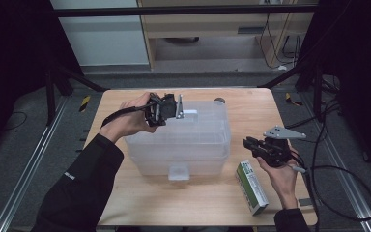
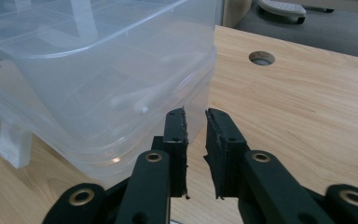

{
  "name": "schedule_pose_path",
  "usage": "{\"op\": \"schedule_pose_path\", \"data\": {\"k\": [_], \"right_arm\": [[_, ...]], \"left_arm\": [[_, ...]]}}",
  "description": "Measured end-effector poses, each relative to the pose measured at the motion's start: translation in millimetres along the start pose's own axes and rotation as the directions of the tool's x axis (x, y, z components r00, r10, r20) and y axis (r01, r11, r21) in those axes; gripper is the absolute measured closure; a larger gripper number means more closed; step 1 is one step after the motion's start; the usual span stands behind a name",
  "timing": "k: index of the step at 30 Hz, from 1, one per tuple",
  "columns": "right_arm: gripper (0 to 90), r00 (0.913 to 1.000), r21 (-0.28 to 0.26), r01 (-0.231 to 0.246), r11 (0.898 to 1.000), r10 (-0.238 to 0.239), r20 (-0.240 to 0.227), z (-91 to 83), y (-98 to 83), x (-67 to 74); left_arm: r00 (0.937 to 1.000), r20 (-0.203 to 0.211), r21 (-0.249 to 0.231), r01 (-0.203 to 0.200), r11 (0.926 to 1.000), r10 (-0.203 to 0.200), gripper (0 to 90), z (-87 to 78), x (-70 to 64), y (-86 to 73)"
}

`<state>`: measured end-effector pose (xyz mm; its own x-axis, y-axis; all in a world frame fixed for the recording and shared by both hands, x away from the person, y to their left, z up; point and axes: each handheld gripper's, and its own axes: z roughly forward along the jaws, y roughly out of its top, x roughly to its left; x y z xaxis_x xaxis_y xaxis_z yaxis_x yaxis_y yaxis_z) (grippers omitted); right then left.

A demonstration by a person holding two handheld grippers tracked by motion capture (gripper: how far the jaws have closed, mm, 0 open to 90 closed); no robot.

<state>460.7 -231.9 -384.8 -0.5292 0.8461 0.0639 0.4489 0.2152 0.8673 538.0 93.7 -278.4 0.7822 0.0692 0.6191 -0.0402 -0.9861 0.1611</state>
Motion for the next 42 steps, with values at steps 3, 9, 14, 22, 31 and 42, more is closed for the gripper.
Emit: {"op": "schedule_pose_path", "data": {"k": [3,9,14,22,31,42], "right_arm": [[84.1,1.0,0.01,0.001,1.0,-0.001,-0.003,0.1,1.4,1.7],[88.9,0.9998,0.027,0.011,1.0,-0.011,-0.019,1.3,5.4,6.1],[89.4,0.9996,0.038,0.011,0.999,-0.01,-0.027,2.8,5.6,8.8],[89.8,0.9992,0.055,0.02,0.998,-0.019,-0.036,4.5,3.0,12.5],[90.0,0.9984,0.073,0.025,0.997,-0.021,-0.053,9.3,1.0,16.7],[90.0,0.9963,0.074,0.025,0.997,-0.019,-0.084,13.6,0.9,20.9]], "left_arm": [[1.0,-0.003,0.002,0.001,1.0,-0.001,73.5,-0.1,1.3,0.5],[1.0,-0.007,0.01,0.007,0.9999,-0.007,73.3,-0.4,2.8,0.8],[0.9998,-0.016,0.012,0.01,0.9999,-0.01,73.2,-0.4,4.4,1.4],[0.9989,-0.042,0.014,0.023,0.9996,-0.022,72.8,0.0,8.7,2.7],[0.9964,-0.059,0.008,0.061,0.9981,-0.061,71.9,1.2,17.7,2.5],[0.994,-0.063,0.005,0.09,0.996,-0.089,71.1,2.8,26.0,2.2]]}}
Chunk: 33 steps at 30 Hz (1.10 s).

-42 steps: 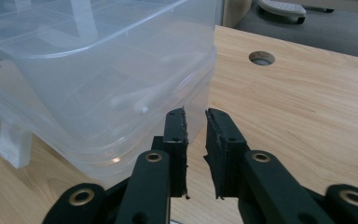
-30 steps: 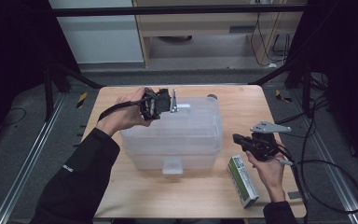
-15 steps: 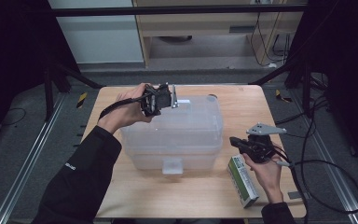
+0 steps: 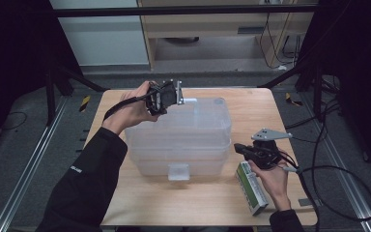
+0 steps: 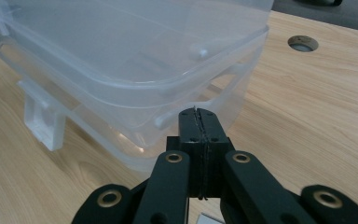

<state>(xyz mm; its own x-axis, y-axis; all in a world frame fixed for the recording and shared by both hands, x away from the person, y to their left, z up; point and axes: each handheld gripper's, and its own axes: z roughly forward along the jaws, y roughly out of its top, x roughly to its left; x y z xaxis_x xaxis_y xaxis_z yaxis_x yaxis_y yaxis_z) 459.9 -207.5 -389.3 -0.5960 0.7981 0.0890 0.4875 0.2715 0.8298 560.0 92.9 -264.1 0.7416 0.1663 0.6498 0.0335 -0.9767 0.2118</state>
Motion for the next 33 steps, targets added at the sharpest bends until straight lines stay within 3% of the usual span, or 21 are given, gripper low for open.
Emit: {"op": "schedule_pose_path", "data": {"k": [5,13,26,33], "right_arm": [[90.0,0.9998,0.003,0.006,1.0,-0.006,-0.017,4.6,0.4,3.5],[90.0,0.9984,-0.031,-0.015,0.999,0.013,-0.054,5.5,2.1,4.6],[90.0,0.9992,-0.057,0.008,0.998,-0.01,-0.039,8.5,6.4,9.1],[90.0,0.9993,-0.056,0.011,0.998,-0.013,-0.036,8.5,5.7,9.3]], "left_arm": [[0.9996,-0.005,-0.016,0.027,0.9995,-0.027,70.8,2.1,2.8,-0.2],[0.9992,-0.012,-0.018,0.039,0.9991,-0.039,70.2,3.9,7.8,-0.3],[0.9982,-0.015,-0.031,0.057,0.9979,-0.058,67.4,4.4,8.6,-1.5],[0.9974,-0.018,-0.063,0.069,0.9956,-0.07,61.4,-11.8,6.7,-6.7]]}}
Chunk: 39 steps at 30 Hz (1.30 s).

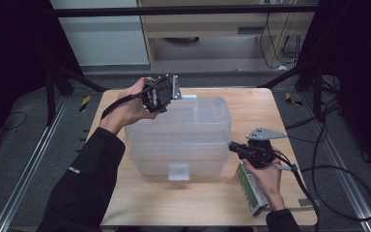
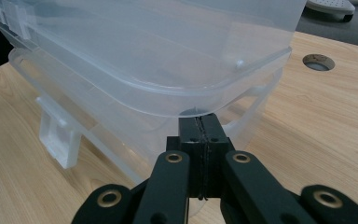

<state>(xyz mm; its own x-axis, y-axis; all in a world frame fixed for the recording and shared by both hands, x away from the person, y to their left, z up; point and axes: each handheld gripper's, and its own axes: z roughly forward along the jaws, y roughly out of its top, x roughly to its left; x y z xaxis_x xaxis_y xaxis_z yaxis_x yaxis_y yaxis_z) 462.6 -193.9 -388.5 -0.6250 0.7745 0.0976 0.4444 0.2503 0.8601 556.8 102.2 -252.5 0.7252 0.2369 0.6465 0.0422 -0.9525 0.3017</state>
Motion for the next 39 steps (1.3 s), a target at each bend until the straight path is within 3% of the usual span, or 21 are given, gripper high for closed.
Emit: {"op": "schedule_pose_path", "data": {"k": [5,8,9,11,13,16,17,18,19,24,30,31,32,33,35,36,37,39], "right_arm": [[90.0,1.0,0.005,-0.001,1.0,0.001,0.001,0.1,-0.1,0.1],[90.0,1.0,0.006,0.001,1.0,-0.001,0.005,-0.4,-0.1,0.6],[90.0,1.0,0.006,0.001,1.0,-0.001,0.005,-0.4,-0.1,0.6],[90.0,1.0,0.002,-0.001,1.0,0.001,0.009,-0.6,0.2,0.8],[90.0,0.9999,0.003,0.001,1.0,-0.001,0.012,-0.7,0.3,1.0],[90.0,0.9999,0.006,0.0,1.0,0.0,0.011,-0.7,0.3,1.0],[90.0,0.9999,0.006,0.0,1.0,0.0,0.011,-0.7,0.3,1.0],[90.0,0.9999,0.006,0.001,1.0,-0.001,0.012,-0.7,0.4,1.0],[90.0,0.9999,0.007,0.003,1.0,-0.003,0.012,-0.7,0.4,0.9],[90.0,0.9999,0.005,0.007,1.0,-0.007,0.012,-0.6,0.3,0.9],[90.0,0.9999,0.008,0.006,1.0,-0.006,0.014,-0.6,0.5,1.3],[90.0,0.9999,0.008,0.006,1.0,-0.006,0.014,-0.6,0.5,1.3],[90.0,0.9999,0.009,0.007,1.0,-0.007,0.014,-0.6,0.5,1.3],[90.0,0.9999,0.008,0.008,1.0,-0.009,0.014,-0.5,0.5,1.2],[90.0,0.9999,0.01,0.007,1.0,-0.008,0.013,-0.5,0.6,1.2],[90.0,0.9999,0.01,0.008,1.0,-0.008,0.014,-0.5,0.5,1.3],[90.0,0.9999,0.01,0.008,1.0,-0.008,0.014,-0.5,0.6,1.2],[90.0,0.9999,0.011,0.009,1.0,-0.009,0.013,-0.4,0.7,1.2]], "left_arm": [[0.9997,-0.007,-0.012,0.022,0.9997,-0.022,60.2,-13.0,-1.1,-7.7],[0.9967,-0.023,-0.039,0.077,0.9963,-0.078,60.3,-23.4,-0.9,-21.1],[0.9967,-0.023,-0.039,0.077,0.9963,-0.078,60.6,-23.4,-0.9,-21.1],[0.9885,-0.038,-0.069,0.144,0.9872,-0.146,62.0,-28.9,0.7,-33.2],[0.9854,-0.042,-0.073,0.162,0.9841,-0.165,63.6,-30.2,1.6,-37.1],[0.9686,-0.074,-0.083,0.231,0.9694,-0.237,64.9,-34.4,5.1,-51.9],[0.9686,-0.074,-0.083,0.231,0.9694,-0.237,66.4,-34.4,5.1,-51.9],[0.9536,-0.081,-0.107,0.281,0.9537,-0.29,68.4,-37.3,6.0,-59.2],[0.9458,-0.082,-0.116,0.304,0.9455,-0.314,69.4,-39.2,6.4,-62.6],[0.9111,-0.096,-0.146,0.385,0.9111,-0.401,74.9,-43.9,3.9,-79.6],[0.8637,-0.113,-0.178,0.469,0.8651,-0.491,81.2,-43.0,-2.8,-102.4],[0.8637,-0.113,-0.178,0.469,0.8651,-0.491,82.2,-43.0,-2.8,-102.4],[0.8468,-0.114,-0.194,0.494,0.8476,-0.519,82.9,-43.0,-5.5,-109.8],[0.8373,-0.119,-0.203,0.506,0.8387,-0.534,83.7,-43.0,-7.0,-113.3],[0.8278,-0.12,-0.211,0.518,0.8289,-0.548,84.5,-43.2,-9.5,-120.0],[0.8278,-0.12,-0.211,0.518,0.8289,-0.548,85.2,-43.2,-9.5,-120.0],[0.8083,-0.124,-0.219,0.543,0.8104,-0.575,85.8,-42.4,-12.9,-125.8],[0.8051,-0.121,-0.224,0.548,0.806,-0.581,86.7,-42.1,-14.7,-128.8]]}}
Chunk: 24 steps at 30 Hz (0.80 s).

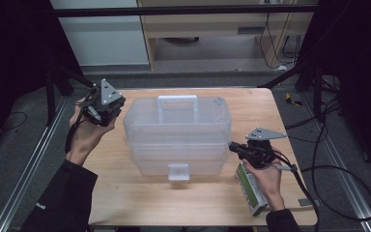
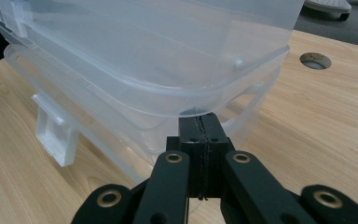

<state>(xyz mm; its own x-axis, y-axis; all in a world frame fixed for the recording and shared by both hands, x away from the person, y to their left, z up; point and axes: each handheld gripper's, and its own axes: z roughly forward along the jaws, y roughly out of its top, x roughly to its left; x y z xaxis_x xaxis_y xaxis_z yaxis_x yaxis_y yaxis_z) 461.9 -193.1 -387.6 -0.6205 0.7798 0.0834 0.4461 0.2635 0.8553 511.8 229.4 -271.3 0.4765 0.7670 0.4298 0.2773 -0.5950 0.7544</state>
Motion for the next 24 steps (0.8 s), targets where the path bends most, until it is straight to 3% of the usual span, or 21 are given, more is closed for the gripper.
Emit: {"op": "schedule_pose_path", "data": {"k": [4,6,9,11,14,17,19,24], "right_arm": [[90.0,1.0,0.001,0.0,1.0,0.0,0.001,-0.1,0.1,0.2],[90.0,1.0,0.0,0.001,1.0,-0.001,0.002,-0.1,0.0,0.3],[90.0,1.0,0.0,0.004,1.0,-0.004,0.003,0.0,0.1,0.4],[90.0,1.0,-0.001,0.003,1.0,-0.003,0.005,-0.1,0.0,0.5],[90.0,1.0,0.001,0.004,1.0,-0.004,0.004,0.0,0.2,0.4],[90.0,1.0,0.0,0.004,1.0,-0.004,0.006,0.0,0.3,0.6],[90.0,0.9999,0.001,0.008,1.0,-0.008,0.007,0.2,0.3,0.3],[90.0,0.9999,0.001,0.01,1.0,-0.01,0.006,0.3,0.3,0.2]], "left_arm": [[0.9971,-0.013,-0.025,0.074,0.9969,-0.075,88.8,-5.0,2.2,-19.4],[0.997,-0.009,-0.034,0.076,0.9965,-0.077,88.8,-5.2,2.9,-23.3],[0.9901,-0.004,-0.054,0.14,0.9886,-0.141,89.0,-10.4,0.6,-43.9],[0.9887,-0.003,-0.051,0.15,0.9875,-0.15,89.0,-10.9,0.2,-49.1],[0.9784,0.006,-0.06,0.207,0.9766,-0.207,89.0,-12.9,-1.4,-70.1],[0.9717,0.018,-0.058,0.236,0.97,-0.235,89.1,-12.1,-4.3,-84.9],[0.9694,0.042,-0.054,0.244,0.9682,-0.242,89.0,-10.6,-7.1,-94.4],[0.9643,0.053,-0.02,0.261,0.9651,-0.26,89.0,-7.0,-15.5,-112.6]]}}
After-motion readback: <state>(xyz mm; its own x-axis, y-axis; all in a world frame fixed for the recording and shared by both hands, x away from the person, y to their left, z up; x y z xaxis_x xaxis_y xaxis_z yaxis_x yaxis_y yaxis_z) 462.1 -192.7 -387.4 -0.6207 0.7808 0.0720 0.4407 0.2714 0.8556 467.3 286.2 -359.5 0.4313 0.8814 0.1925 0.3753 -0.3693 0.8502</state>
